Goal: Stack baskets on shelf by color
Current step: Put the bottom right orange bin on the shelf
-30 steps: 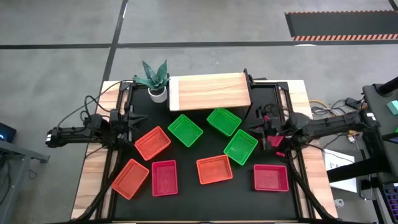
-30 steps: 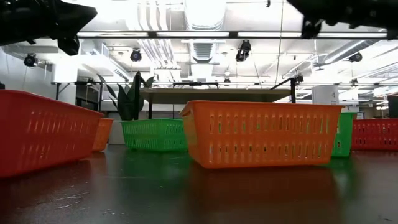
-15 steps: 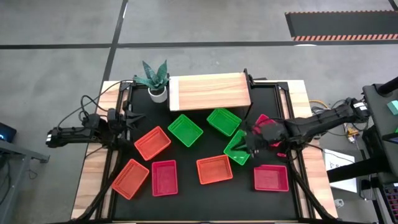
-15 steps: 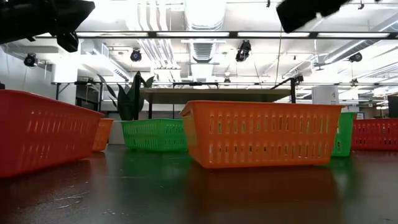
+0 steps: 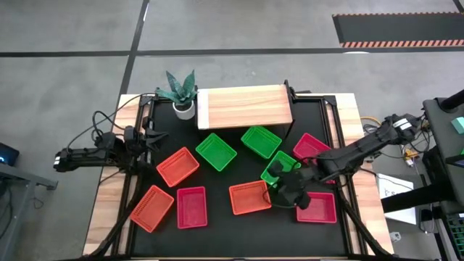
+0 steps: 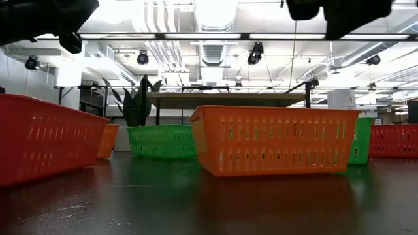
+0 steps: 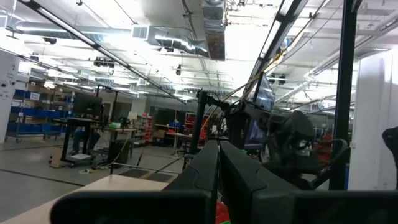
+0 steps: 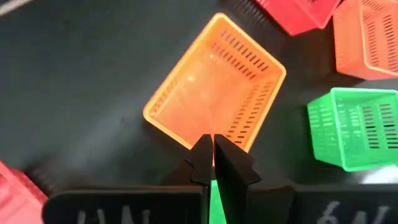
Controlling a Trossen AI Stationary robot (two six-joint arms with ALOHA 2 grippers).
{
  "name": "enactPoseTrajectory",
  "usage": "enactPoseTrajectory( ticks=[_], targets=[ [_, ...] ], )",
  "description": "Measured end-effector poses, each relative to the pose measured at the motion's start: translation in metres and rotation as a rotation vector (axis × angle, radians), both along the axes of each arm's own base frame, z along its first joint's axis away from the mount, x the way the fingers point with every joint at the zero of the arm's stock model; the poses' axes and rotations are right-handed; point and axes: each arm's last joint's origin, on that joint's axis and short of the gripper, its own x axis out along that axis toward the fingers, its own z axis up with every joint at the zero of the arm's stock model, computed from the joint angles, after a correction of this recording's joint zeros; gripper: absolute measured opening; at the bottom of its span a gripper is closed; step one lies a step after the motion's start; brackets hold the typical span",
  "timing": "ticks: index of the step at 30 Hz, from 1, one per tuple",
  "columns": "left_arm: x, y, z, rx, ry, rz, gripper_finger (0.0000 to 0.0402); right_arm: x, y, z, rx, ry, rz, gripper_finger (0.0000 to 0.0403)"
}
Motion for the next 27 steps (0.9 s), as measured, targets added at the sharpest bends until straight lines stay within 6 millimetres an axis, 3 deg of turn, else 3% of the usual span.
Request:
enactPoseTrajectory(
  ticks=[4,8,18,27],
  targets=[
    [0.0,0.0,0.0,0.0,0.001,0.0,0.0,0.021,0.009,-0.003,-0.055,0.107,-0.008,0.0018],
    [0.0,0.0,0.0,0.0,0.001,0.0,0.0,0.04,0.017,-0.008,-0.124,0.196,0.044,0.0054],
    [0.0,0.0,0.0,0.001,0.001,0.0,0.0,0.059,0.025,-0.04,-0.346,0.418,0.285,0.0154],
    [0.0,0.0,0.0,0.001,0.001,0.001,0.0,0.065,0.027,-0.053,-0.408,0.414,0.381,0.0156]
  ],
)
